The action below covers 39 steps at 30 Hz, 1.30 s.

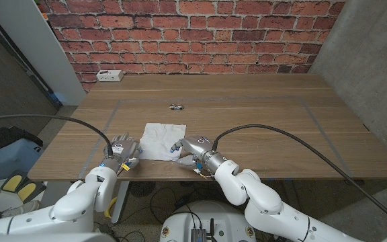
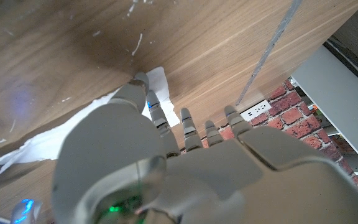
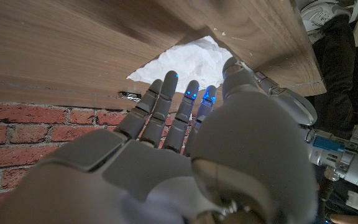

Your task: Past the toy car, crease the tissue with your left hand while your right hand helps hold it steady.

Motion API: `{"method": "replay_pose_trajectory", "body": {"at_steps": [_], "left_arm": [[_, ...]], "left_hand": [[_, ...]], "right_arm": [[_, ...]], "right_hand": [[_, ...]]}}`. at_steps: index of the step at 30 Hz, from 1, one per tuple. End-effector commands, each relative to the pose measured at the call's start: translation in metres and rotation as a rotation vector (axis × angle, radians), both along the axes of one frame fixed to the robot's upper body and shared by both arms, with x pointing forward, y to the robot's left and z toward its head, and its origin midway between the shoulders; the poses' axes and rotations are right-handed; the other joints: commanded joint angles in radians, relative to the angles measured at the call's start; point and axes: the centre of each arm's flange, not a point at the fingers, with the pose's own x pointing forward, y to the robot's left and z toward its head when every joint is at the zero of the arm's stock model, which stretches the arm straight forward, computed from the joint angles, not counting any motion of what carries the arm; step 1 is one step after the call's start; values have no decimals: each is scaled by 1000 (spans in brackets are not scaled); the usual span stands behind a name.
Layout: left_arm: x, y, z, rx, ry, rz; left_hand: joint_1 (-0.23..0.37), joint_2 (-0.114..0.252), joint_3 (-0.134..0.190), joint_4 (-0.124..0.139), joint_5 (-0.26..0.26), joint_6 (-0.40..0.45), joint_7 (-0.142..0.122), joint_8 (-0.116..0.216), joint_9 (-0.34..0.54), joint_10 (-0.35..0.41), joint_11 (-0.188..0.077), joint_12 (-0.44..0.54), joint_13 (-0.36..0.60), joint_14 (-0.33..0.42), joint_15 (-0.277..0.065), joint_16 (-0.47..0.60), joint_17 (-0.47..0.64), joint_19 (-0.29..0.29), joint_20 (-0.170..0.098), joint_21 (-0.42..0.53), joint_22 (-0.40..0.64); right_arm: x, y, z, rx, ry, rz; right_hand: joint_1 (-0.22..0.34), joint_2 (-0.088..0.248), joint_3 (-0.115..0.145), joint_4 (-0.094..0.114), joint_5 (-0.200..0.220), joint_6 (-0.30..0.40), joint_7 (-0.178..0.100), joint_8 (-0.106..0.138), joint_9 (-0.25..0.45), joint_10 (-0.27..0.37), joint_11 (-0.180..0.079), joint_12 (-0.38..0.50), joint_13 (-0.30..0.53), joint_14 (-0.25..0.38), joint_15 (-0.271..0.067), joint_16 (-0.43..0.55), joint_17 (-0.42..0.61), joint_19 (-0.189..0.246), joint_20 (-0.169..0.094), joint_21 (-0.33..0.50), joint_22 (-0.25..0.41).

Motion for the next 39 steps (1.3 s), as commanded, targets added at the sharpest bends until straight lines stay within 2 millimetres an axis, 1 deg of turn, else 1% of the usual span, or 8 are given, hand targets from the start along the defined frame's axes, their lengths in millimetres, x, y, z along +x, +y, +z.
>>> {"method": "replay_pose_trajectory", "body": {"at_steps": [1,8,10,14,18,24,32,39], "left_arm": [[14,-4,-6,-7,-24,-26],[19,-7,-5,-35,-66,-71],[20,-8,-4,-37,-67,-81],[21,-10,-1,-42,-38,-92],[21,-9,4,-71,4,-115],[16,-9,9,-103,13,-157],[10,-8,11,-142,16,-185],[6,-8,13,-147,6,-185]], "left_hand": [[12,43,-1,5,-3,97,28,23,7,47,-10,21,11,30,-16,11,-2,27,-2,14,1],[22,65,0,6,-4,155,50,32,9,93,-18,37,17,63,-37,16,-4,51,-15,25,1],[25,70,0,5,-4,165,79,32,12,99,-18,39,19,72,-38,17,-5,57,-17,27,1],[27,71,-1,5,-5,161,78,29,13,97,-14,37,20,70,-34,14,-5,57,-17,28,1],[-13,19,-52,13,-9,-37,55,-70,16,27,12,6,29,31,1,-7,-1,22,-5,16,0],[-63,-5,-91,30,-5,-107,38,-88,17,5,39,-3,34,14,13,-9,2,2,3,8,0],[-72,-13,-102,28,-1,-76,23,-71,17,15,37,1,36,21,11,-5,1,5,6,10,0],[-70,-15,-105,23,1,-64,28,-66,16,27,32,5,37,28,10,-2,1,7,10,10,0]], "right_arm": [[6,-2,3,4,5,-6],[10,-4,2,-16,23,-29],[11,-5,1,-28,35,-42],[13,-7,-2,-36,40,-55],[14,-7,-6,-18,25,-47],[19,-5,-13,-10,-11,-32],[29,-5,-16,-11,-64,-48],[37,-7,-16,-50,-85,-102]], "right_hand": [[22,6,-5,0,10,0,1,-7,2,-8,-2,9,6,-5,-177,7,3,4,5,5,3],[34,9,-20,1,13,-86,-12,-35,1,-72,-7,1,20,-39,-173,2,-1,-12,4,2,4],[33,6,-30,4,14,-111,-20,-34,0,-119,-4,-12,25,-72,-173,-12,-9,-26,10,-3,3],[40,4,-37,2,17,-134,-41,-31,-2,-149,-4,-20,29,-90,-173,-16,-14,-41,12,-7,2],[59,12,-39,-2,21,-84,-77,-9,-5,-145,-8,-16,34,-92,-174,-6,-15,-46,6,-8,2],[73,19,-40,-4,23,-79,-89,-12,-8,-137,-12,-10,37,-85,-177,5,-15,-37,3,-4,2],[89,26,-48,-4,23,-161,-84,-38,-15,-131,-17,-2,44,-73,-178,25,-16,-26,2,3,1],[90,29,-58,1,24,-175,-43,-32,-17,-121,-25,8,49,-54,-177,50,-6,-18,-1,7,1]]}}
